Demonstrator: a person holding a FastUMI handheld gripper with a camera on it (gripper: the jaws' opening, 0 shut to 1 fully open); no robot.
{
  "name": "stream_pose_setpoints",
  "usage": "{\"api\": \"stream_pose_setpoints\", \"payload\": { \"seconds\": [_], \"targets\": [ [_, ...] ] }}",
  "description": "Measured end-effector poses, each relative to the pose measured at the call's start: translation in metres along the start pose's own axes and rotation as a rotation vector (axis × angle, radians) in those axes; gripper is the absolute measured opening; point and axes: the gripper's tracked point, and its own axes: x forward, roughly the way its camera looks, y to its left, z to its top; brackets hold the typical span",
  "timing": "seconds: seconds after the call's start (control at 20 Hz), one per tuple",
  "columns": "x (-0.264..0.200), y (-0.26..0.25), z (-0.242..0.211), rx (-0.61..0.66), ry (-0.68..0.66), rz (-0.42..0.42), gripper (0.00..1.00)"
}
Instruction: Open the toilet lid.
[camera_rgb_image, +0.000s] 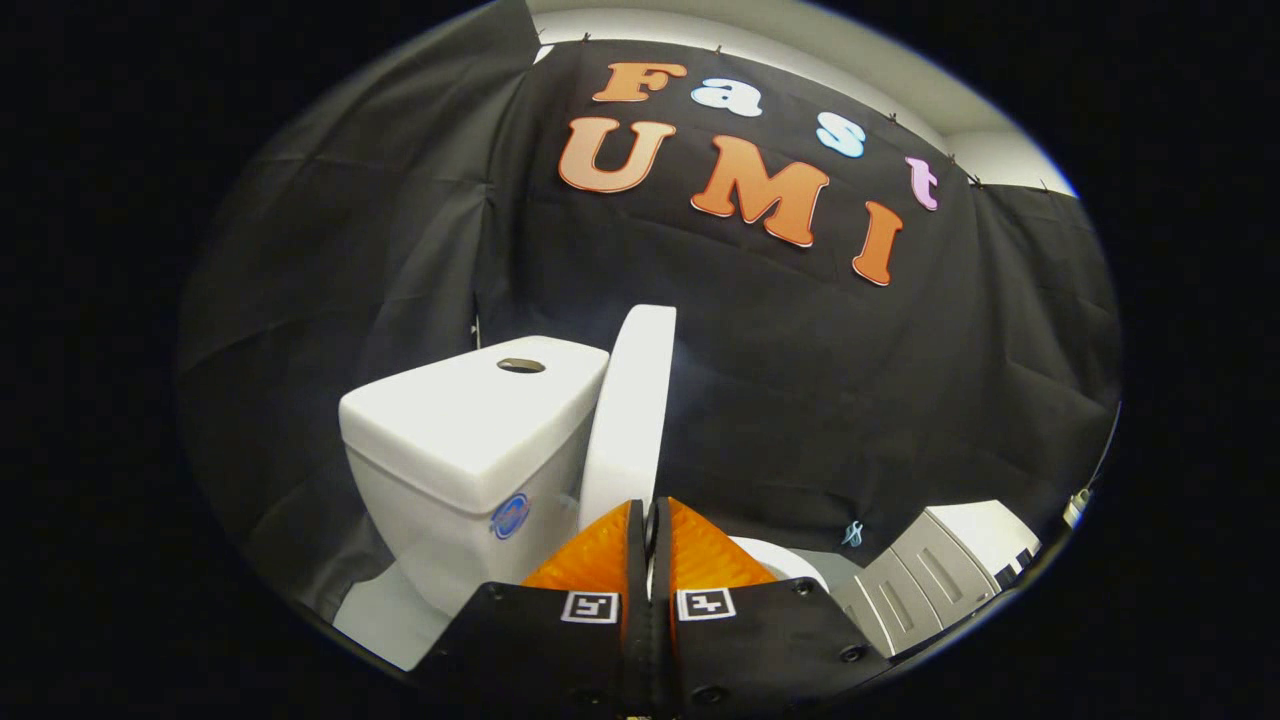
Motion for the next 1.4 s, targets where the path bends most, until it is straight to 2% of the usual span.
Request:
{"api": "stream_pose_setpoints", "payload": {
  "seconds": [0.4, 0.65, 0.85, 1.05, 1.25, 1.4],
  "targets": [
    [0.001, 0.031, 0.003, -0.058, -0.011, 0.025, 0.08],
    [0.001, 0.033, 0.003, -0.14, -0.023, -0.026, 0.08],
    [0.002, 0.03, 0.002, -0.142, -0.019, -0.04, 0.08],
    [0.002, 0.027, 0.002, -0.098, -0.016, -0.015, 0.08],
    [0.002, 0.027, 0.002, -0.098, -0.012, 0.019, 0.13],
    [0.0, 0.029, 0.003, -0.047, -0.011, 0.075, 0.18]
  ]
}}
